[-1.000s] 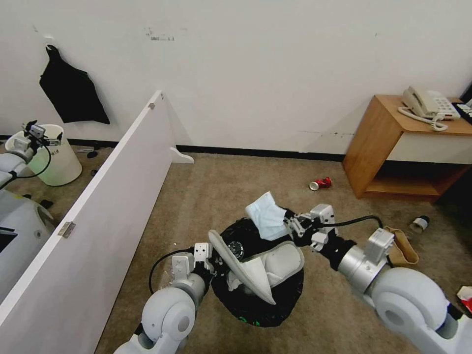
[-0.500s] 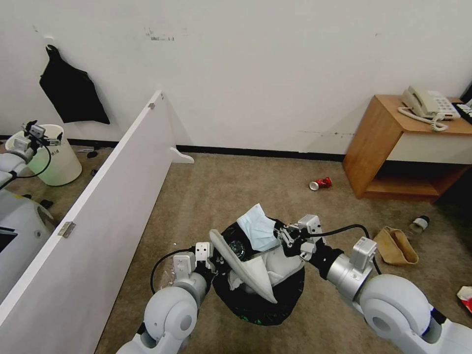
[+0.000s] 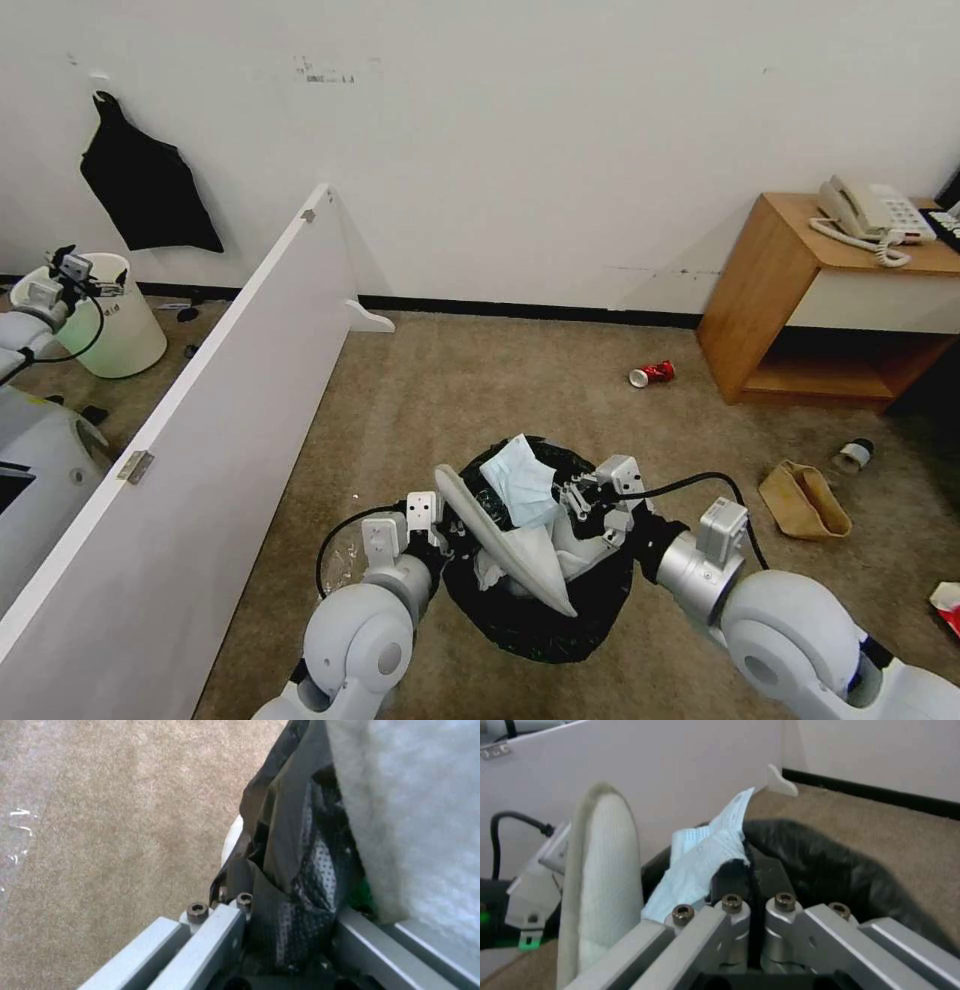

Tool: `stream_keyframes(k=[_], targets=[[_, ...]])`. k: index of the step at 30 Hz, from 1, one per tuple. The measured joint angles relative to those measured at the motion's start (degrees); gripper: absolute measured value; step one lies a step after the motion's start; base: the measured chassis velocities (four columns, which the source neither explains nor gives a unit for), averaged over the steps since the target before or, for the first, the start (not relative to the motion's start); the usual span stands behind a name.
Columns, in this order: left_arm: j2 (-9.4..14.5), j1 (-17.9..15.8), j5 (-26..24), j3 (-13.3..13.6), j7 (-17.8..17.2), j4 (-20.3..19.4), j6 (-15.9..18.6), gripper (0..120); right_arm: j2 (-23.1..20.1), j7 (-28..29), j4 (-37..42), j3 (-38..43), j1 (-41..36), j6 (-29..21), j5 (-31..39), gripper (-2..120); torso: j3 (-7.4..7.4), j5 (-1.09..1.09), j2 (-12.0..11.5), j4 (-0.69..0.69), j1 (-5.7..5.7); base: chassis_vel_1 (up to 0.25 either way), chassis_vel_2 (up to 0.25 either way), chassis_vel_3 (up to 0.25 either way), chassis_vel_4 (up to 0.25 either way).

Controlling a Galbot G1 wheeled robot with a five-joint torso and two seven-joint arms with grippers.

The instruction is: Pick up the trash bin, then pick up the garbage from the floor and place it into the trash bin.

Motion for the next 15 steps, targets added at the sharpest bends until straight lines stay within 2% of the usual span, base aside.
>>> stream_keyframes(k=[15], targets=[[0.11, 1.07, -0.47, 0.0, 0.01, -1.84, 0.14, 0, 1.36, 0.73, -3.27, -4.13, 0.93, -0.16, -1.95, 0, 0.0, 0.0, 0.0, 0.0, 0.0, 0.0, 0.0, 0.0, 0.0]])
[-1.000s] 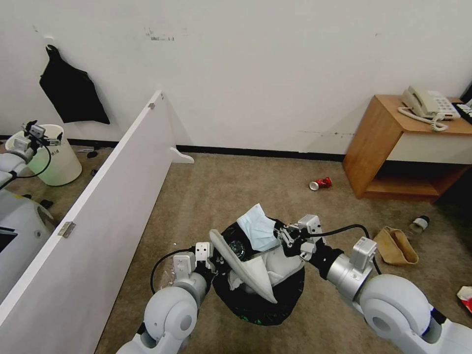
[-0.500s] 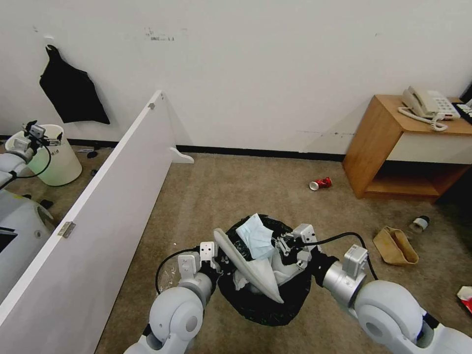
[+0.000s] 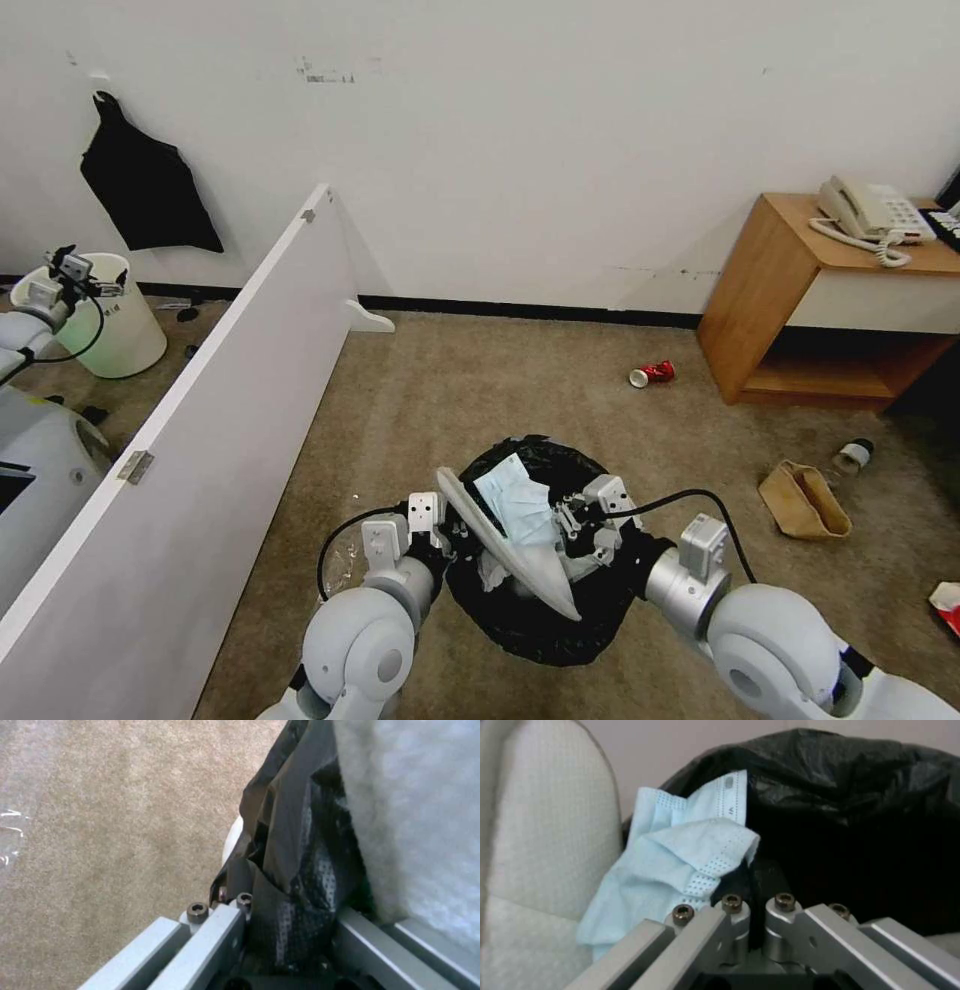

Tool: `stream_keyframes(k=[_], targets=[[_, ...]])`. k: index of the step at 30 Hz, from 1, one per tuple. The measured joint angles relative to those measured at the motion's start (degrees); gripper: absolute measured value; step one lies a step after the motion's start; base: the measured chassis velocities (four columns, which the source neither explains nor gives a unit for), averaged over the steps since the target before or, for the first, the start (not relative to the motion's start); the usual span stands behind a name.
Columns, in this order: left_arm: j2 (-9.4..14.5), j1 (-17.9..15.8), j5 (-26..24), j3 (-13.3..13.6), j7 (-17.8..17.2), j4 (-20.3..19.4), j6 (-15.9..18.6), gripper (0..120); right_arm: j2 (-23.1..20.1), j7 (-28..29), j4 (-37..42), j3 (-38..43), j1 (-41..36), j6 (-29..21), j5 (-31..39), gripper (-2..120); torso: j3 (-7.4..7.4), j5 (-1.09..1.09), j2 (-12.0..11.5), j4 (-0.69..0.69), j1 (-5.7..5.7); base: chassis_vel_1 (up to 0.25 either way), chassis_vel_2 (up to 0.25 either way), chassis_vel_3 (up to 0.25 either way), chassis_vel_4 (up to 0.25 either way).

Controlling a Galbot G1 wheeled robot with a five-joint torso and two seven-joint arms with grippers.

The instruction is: Pick up the trash bin, then pick up the garbage from the floor and place it into the trash bin.

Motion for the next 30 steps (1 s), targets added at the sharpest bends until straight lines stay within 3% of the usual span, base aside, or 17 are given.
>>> stream_keyframes(k=[21, 30], targets=[[2.5, -0.21, -2.11, -0.68, 0.56, -0.66, -0.25, 0, 1.8, 1.37, -2.95, -2.06, 1.29, 0.09, 2.64, 0, 0.0, 0.0, 0.0, 0.0, 0.0, 0.0, 0.0, 0.0, 0.0], [2.72, 0.34, -2.78, -1.2, -1.12, -0.34, 0.22, 0, 2.16, 3.76, -1.7, -1.1, 0.95, 0.17, 6.97, 0, 0.0, 0.0, 0.0, 0.0, 0.0, 0.0, 0.0, 0.0, 0.0]])
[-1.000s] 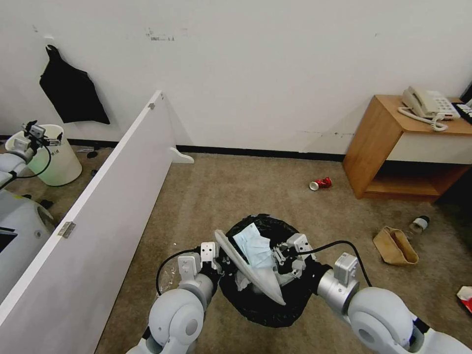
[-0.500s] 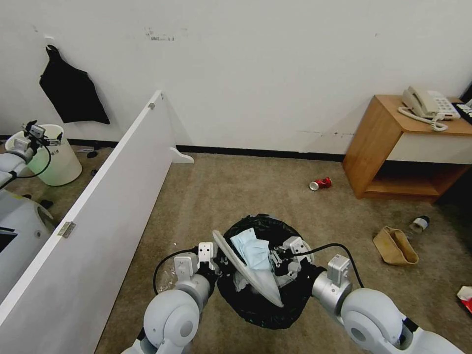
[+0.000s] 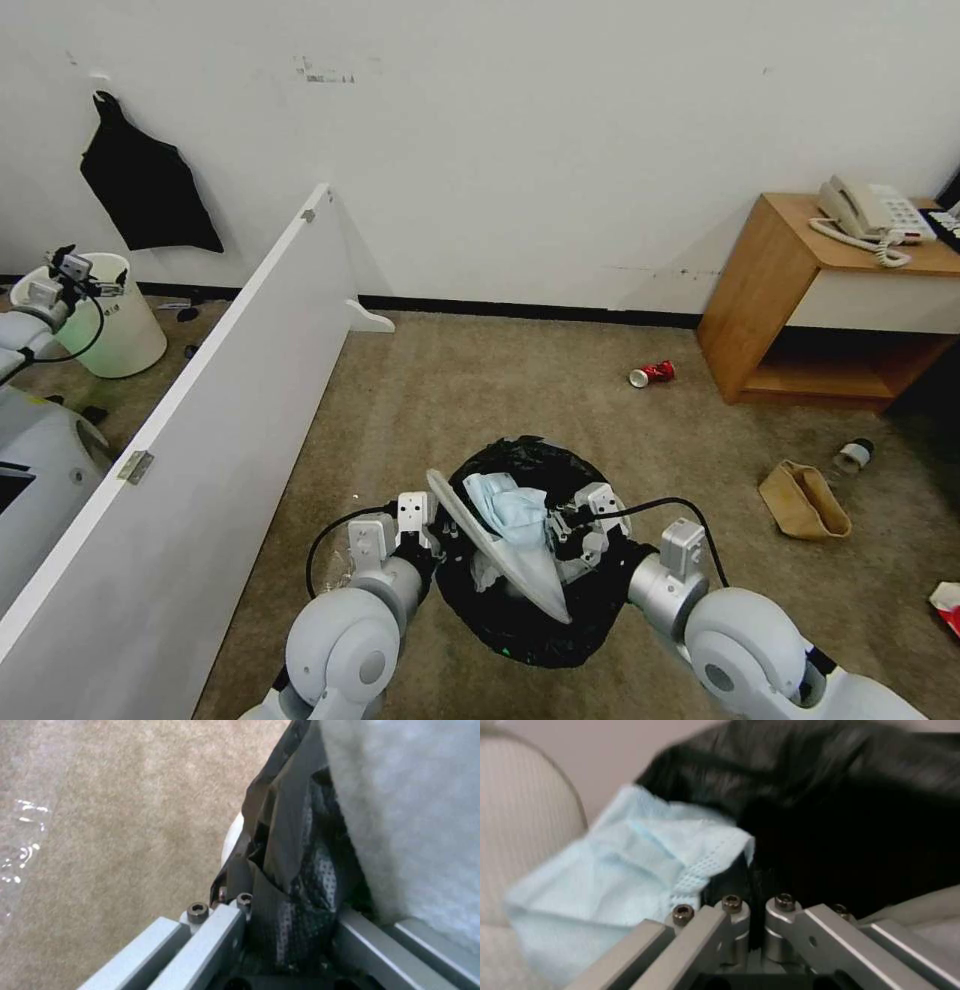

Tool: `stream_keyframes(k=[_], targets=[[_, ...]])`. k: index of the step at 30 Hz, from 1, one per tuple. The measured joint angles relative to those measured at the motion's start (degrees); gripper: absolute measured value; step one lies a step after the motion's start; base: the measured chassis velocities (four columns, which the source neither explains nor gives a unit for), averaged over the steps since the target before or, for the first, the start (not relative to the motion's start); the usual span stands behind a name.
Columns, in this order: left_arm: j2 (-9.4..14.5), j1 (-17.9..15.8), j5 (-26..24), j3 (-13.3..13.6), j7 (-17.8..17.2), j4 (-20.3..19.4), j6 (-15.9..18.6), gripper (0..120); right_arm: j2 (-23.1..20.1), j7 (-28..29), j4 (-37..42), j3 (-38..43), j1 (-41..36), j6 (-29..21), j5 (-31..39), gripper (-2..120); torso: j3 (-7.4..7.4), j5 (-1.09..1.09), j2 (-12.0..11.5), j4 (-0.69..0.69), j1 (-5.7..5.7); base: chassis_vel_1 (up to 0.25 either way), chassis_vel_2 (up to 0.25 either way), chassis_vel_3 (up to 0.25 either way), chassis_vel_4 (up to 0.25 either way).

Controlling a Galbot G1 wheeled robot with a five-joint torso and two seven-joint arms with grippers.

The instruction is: Pick up the trash bin, then pick up the garbage from the floor and place it into the trash bin.

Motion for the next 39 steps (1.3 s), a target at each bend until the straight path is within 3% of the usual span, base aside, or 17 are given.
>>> stream_keyframes(k=[19, 39], targets=[[-0.04, 0.81, 2.1, -0.44, 0.49, 0.72, 0.04, 0, 0.23, 3.34, 1.65, 1.71, 0.13, 0.26, 3.46, 0, 0.0, 0.0, 0.0, 0.0, 0.0, 0.0, 0.0, 0.0, 0.0], [-1.17, 1.1, 3.07, -0.24, 0.85, 0.8, 0.25, 0, -0.46, 4.03, 2.87, 1.64, -0.22, -0.57, 2.94, 73, 0.0, 0.0, 0.0, 0.0, 0.0, 0.0, 0.0, 0.0, 0.0]])
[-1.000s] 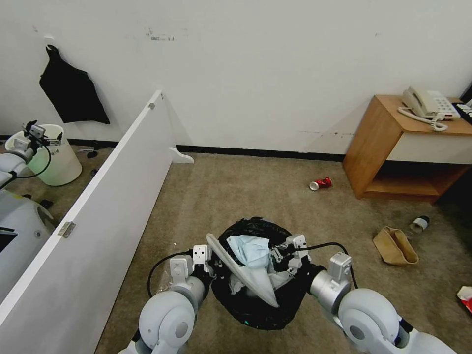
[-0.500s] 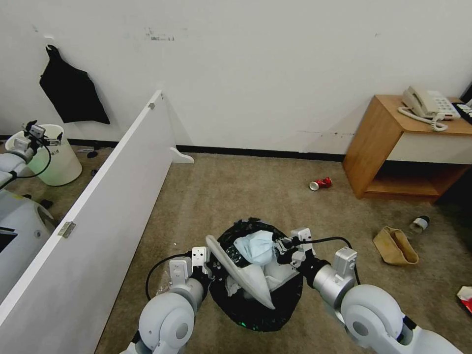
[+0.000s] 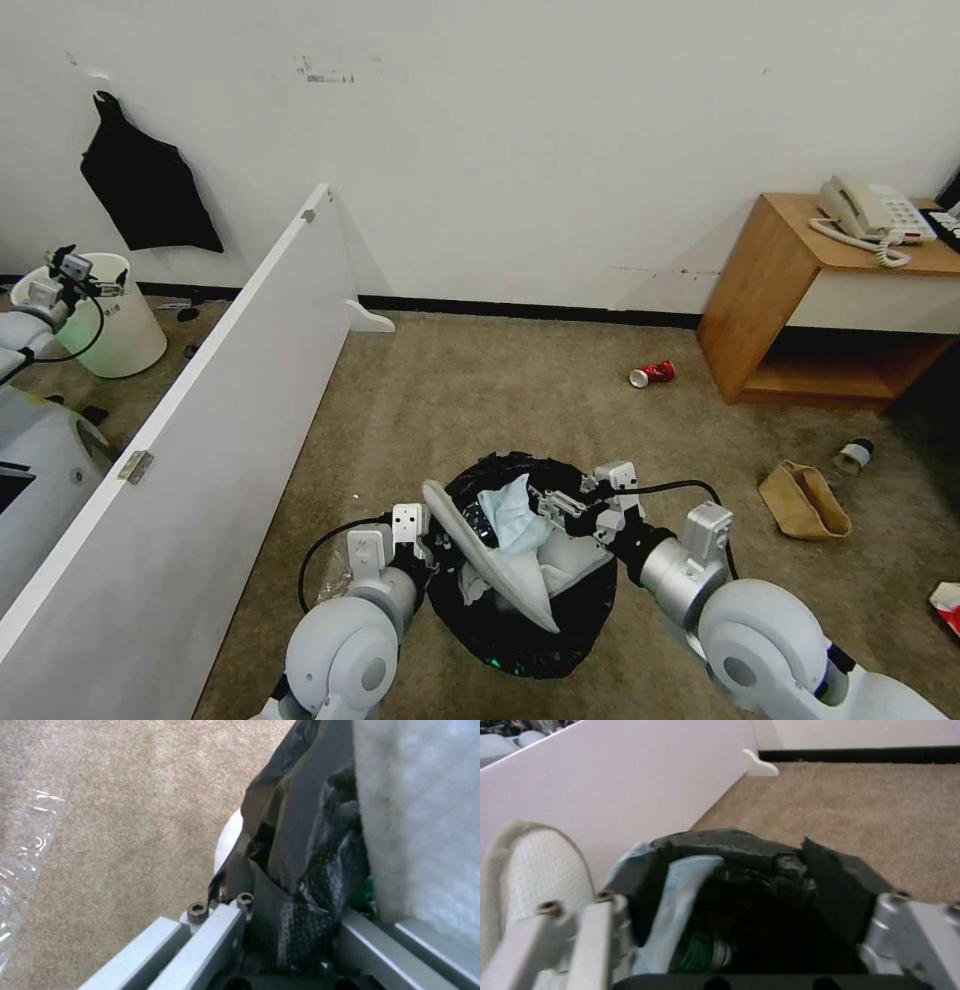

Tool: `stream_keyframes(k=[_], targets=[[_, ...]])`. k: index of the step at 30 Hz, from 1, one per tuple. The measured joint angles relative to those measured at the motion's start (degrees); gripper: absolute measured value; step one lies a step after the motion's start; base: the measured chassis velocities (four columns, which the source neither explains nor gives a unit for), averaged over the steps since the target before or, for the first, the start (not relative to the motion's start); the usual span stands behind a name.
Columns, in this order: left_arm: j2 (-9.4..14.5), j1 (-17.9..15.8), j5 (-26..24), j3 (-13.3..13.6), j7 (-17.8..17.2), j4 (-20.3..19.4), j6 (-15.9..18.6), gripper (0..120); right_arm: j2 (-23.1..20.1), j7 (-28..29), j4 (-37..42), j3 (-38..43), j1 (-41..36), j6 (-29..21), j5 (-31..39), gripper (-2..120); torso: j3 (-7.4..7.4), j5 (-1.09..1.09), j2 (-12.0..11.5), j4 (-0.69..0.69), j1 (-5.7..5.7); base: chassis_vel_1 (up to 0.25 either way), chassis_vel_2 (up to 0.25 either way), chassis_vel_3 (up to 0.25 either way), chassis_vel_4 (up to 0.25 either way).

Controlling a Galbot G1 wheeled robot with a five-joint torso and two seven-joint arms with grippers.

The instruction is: Pick up the trash bin, then pick up the garbage from the floor and place it into the trash bin.

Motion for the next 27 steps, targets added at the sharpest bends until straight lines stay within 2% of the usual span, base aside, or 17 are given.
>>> stream_keyframes(k=[2, 3, 7, 15, 19, 27], targets=[[-0.01, 0.22, 0.22, 0.12, 0.23, -0.03, 0.0, 0, 0.06, 0.15, 0.07, -0.24, 0.13, -0.25, 0.0, 84, 0.0, 0.0, 0.0, 0.0, 0.0, 0.0, 0.0, 0.0, 0.0], [-0.01, 0.22, 0.22, 0.12, 0.23, -0.03, 0.0, 0, 0.06, 0.15, 0.07, -0.24, 0.13, -0.25, 0.0, 84, 0.0, 0.0, 0.0, 0.0, 0.0, 0.0, 0.0, 0.0, 0.0], [0.22, 0.41, 0.3, 0.09, 0.52, -0.07, -0.01, 0, 0.07, 0.52, 0.42, -0.02, 0.24, -0.32, 0.26, 98, 0.0, 0.0, 0.0, 0.0, 0.0, 0.0, 0.0, 0.0, 0.0], [0.37, 0.43, 0.29, 0.23, 0.52, 0.03, -0.06, 0, 0.05, -0.07, 0.94, 0.86, -0.09, 0.51, -0.18, 100, 0.0, 0.0, 0.0, 0.0, 0.0, 0.0, 0.0, 0.0, 0.0], [0.18, 0.34, 0.26, 0.34, 0.5, 0.3, -0.06, 0, -0.04, -2.15, 1.01, 1.62, -0.21, 1.79, -2.81, 100, 0.0, 0.0, 0.0, 0.0, 0.0, 0.0, 0.0, 0.0, 0.0], [0.15, 0.5, 0.26, 0.25, 0.49, 0.47, -0.16, 0, -1.16, -1.0, 1.16, 4.79, -0.7, 1.79, -3.07, 100, 0.0, 0.0, 0.0, 0.0, 0.0, 0.0, 0.0, 0.0, 0.0]])
